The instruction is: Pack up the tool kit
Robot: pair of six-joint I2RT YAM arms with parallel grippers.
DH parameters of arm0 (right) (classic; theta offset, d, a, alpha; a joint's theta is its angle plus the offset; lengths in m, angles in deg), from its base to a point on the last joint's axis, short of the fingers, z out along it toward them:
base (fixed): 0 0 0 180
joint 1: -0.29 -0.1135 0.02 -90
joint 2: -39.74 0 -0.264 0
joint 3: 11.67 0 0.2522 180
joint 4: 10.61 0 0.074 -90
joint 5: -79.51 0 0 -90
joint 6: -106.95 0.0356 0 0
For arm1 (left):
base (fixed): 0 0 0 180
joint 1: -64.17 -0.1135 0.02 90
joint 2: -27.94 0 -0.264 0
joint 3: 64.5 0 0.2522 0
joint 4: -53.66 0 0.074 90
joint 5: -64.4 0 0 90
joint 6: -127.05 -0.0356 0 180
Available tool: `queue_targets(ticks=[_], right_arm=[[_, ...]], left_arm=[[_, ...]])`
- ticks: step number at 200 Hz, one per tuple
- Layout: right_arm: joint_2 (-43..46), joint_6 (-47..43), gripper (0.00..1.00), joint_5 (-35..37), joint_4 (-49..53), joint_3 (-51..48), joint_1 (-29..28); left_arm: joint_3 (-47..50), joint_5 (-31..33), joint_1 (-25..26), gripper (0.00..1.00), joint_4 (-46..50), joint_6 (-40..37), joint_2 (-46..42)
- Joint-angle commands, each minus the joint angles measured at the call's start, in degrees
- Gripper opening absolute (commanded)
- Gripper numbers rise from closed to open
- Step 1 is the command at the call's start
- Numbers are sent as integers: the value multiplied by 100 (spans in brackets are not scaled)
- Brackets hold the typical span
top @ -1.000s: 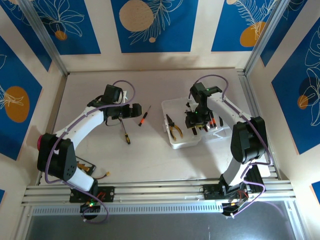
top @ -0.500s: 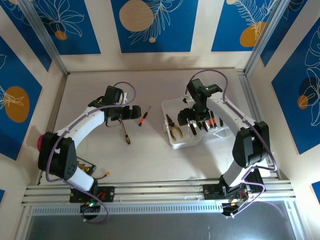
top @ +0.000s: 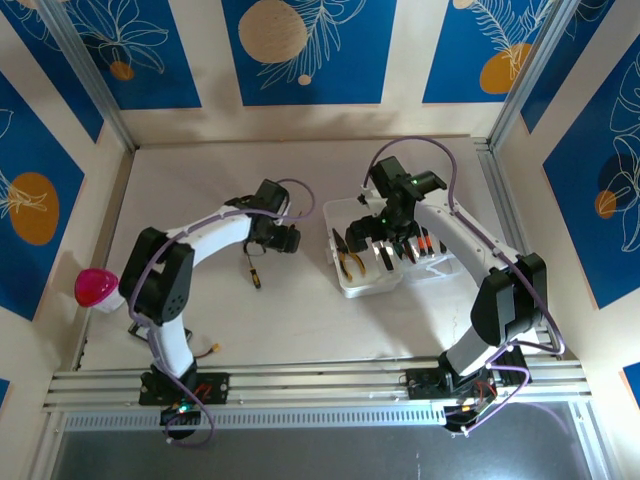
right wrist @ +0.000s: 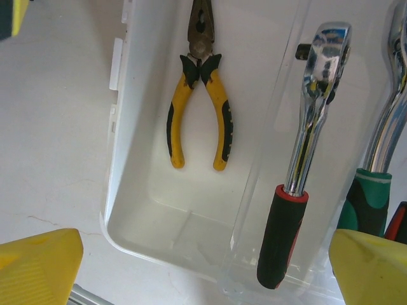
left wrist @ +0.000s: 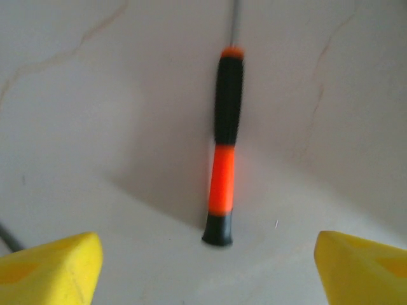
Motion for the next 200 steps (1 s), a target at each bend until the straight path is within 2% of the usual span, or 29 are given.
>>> queue_targets(ticks=[1,8,17,25,64,79,96,122,154,176,200], right_arm=[[226,-34,99,-108,21,-151,-24],[264,-40,99,-99,10,-194,-19],[312,-41,99,-89,2,-231,-8],[344,-41,99,-78,-7,-257,1],[394,-50,99,-81,-39,-327,38],[386,-36,99,-64,-76,-356,38],[368,-38,100,-49,-78,-376,29],[435,-39,100,-20,-69,-414,25],[580,-96,99,-16,-103,-458,38],[700,-142,99,-146,-226,-504,69],[895,-87,99,-445,-560,-630,134]], left_arm=[[-534,275,32,72,-63,-216,471],[-676,276,34,66,-4,-243,647],[-822,229,30,52,44,-295,845],[-917,210,34,46,50,-334,989],[-1249,87,26,42,88,-426,1468],[-1328,40,17,35,24,-413,1599],[-1451,7,16,22,69,-385,1725],[-1447,-63,8,15,72,-360,1728],[-1294,-396,-90,0,51,-211,1451],[-1192,-734,-191,0,77,-48,1046],[-1105,-1421,-242,0,-11,49,370]])
